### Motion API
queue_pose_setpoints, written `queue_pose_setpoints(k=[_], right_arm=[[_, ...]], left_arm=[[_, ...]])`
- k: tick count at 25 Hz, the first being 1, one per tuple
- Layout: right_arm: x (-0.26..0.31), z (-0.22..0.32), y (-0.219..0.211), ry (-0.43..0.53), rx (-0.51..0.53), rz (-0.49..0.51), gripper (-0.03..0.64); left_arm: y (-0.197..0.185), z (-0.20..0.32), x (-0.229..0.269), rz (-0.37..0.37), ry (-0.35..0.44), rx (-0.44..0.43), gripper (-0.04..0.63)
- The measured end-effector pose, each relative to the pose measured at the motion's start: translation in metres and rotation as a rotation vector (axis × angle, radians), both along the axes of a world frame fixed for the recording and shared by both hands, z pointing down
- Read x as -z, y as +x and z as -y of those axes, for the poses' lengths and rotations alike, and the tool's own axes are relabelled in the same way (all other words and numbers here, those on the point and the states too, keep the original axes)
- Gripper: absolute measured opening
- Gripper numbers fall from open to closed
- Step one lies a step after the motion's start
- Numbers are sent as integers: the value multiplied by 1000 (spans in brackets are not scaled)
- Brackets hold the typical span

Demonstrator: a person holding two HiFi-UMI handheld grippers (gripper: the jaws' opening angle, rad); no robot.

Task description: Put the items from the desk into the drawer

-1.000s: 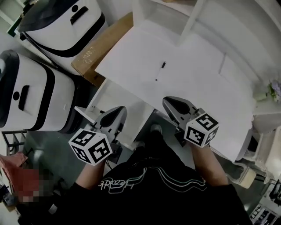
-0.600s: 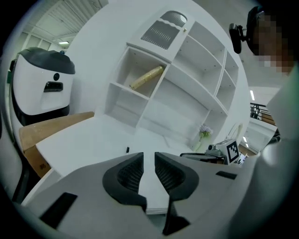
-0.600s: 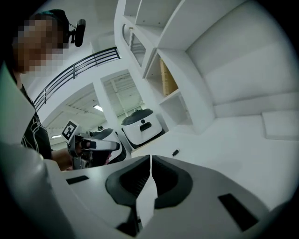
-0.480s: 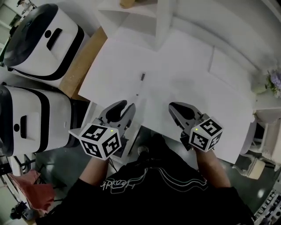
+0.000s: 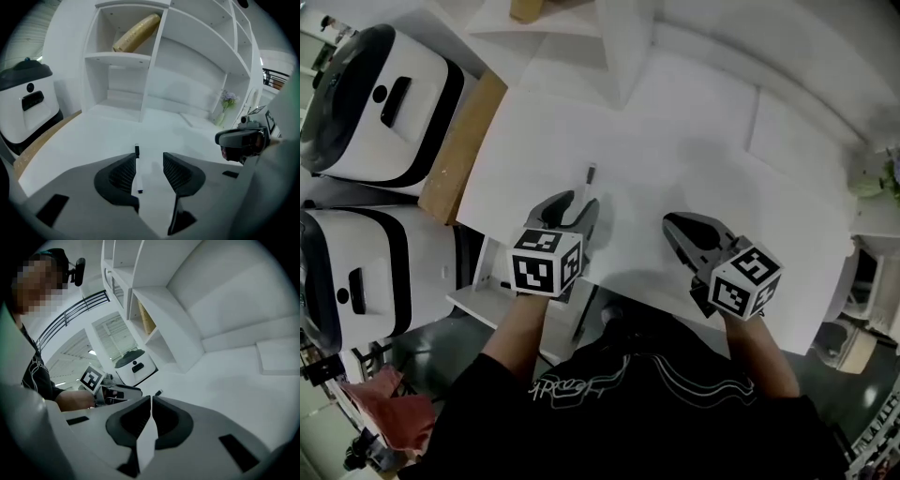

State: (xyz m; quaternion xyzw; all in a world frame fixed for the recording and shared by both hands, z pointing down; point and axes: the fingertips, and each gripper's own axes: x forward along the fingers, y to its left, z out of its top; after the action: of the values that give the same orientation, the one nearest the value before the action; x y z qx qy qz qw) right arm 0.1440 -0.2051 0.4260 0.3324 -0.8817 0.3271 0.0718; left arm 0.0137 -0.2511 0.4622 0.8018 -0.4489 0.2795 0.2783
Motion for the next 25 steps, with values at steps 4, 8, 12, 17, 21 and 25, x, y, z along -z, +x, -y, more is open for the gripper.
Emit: queue_pose_setpoints(k=[4,8,12,17,21,25], right_arm=[[-13,3,12,-34,-13,-8,48],[-22,6,17,-62,-39,0,48],[-22,9,11,-66,-39,15,48],[-26,5,9,-71,-38,0,48],[-25,0,8,-73,-46,-1,48],[-20,-6,2,-62,-50,1,48]], left_arm=[[-2,18,-31,86,-59,12,173],[-6,23,-49,157,-90,17,151],[-8,23,-61,189,-121,12,138],[-4,22,-63,209,-126,-12,117],[1,19,-63,201,-121,-17,54],[0,15,-61,175,-132,-12,52]])
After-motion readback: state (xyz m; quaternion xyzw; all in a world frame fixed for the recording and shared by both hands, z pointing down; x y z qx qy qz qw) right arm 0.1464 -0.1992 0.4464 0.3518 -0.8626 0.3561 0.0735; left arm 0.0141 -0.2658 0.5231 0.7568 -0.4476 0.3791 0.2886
